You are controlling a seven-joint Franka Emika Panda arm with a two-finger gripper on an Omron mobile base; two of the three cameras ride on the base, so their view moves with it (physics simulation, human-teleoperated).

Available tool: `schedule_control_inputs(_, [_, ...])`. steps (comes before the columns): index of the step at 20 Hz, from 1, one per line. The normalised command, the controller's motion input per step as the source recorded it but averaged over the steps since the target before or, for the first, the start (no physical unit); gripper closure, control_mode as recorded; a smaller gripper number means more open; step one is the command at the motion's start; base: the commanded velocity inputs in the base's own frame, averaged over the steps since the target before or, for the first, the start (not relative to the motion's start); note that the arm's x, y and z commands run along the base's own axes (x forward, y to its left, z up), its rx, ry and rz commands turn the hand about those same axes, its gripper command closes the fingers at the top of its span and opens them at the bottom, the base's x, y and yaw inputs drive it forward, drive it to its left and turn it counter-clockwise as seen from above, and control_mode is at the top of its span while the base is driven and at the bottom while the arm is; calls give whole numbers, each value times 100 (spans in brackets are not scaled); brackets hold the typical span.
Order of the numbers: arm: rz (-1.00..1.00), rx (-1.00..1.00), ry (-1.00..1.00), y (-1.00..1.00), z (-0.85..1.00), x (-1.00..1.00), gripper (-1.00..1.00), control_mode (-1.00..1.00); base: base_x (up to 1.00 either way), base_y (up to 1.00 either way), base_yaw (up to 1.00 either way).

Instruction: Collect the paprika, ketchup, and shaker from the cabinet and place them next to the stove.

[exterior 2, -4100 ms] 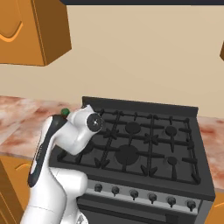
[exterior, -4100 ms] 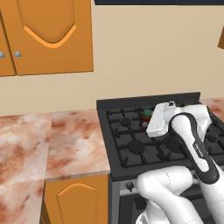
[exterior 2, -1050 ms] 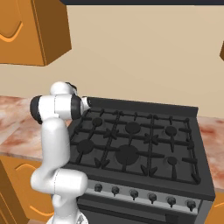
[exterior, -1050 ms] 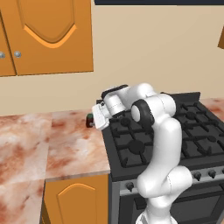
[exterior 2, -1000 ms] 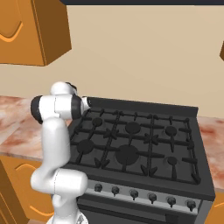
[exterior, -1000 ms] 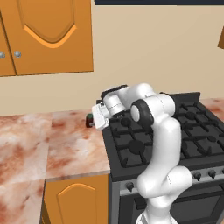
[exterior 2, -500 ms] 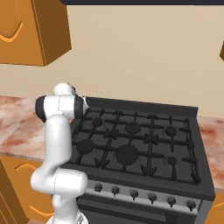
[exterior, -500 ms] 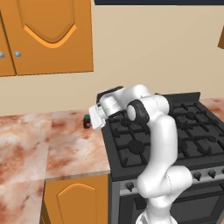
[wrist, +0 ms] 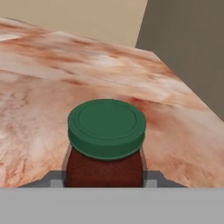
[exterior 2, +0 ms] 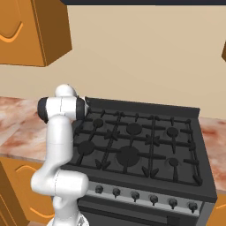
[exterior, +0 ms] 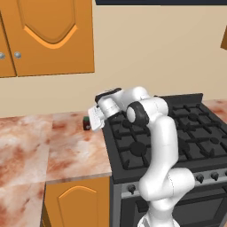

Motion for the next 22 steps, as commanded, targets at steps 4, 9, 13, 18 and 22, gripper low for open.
schedule_control_inputs(4, [0, 0, -1, 0, -2, 0, -100, -100, 0, 0, 0])
schedule_control_inputs(9, [0, 0, -1, 0, 4, -8, -100, -100, 0, 0, 0])
schedule_control_inputs(13, [0, -3, -12, 0, 27, -25, -100, -100, 0, 0, 0])
schedule_control_inputs(18, [0, -5, -14, 0, 36, -31, -100, -100, 0, 0, 0])
schedule_control_inputs(22, [0, -4, -13, 0, 32, -37, -100, -100, 0, 0, 0])
